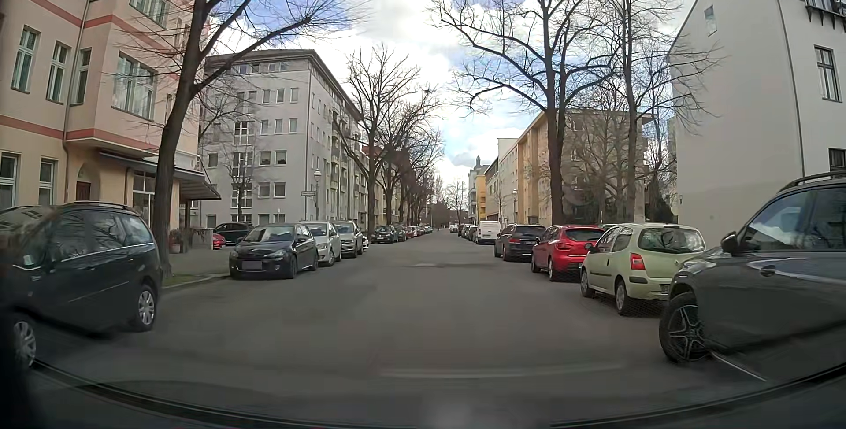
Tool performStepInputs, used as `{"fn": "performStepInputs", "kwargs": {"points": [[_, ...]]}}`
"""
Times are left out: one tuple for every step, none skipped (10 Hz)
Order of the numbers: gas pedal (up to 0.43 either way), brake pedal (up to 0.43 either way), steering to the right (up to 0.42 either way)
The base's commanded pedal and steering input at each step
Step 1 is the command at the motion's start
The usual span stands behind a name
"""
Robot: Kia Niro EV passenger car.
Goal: Follow the waypoints while adhering to traffic rules and regulations
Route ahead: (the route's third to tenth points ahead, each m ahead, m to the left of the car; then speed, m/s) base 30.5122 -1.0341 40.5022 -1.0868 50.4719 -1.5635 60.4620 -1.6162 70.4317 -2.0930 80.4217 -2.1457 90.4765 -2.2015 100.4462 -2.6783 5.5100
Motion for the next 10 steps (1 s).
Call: {"fn": "performStepInputs", "kwargs": {"points": [[0.047, 0.024, 0.007], [0.047, 0.030, 0.007], [0.047, 0.030, 0.007], [0.047, 0.030, 0.007], [0.047, 0.024, 0.006], [0.047, 0.030, 0.006], [0.039, 0.030, 0.004], [0.028, 0.030, 0.000], [0.020, 0.030, -0.003], [0.008, 0.030, -0.003]]}}
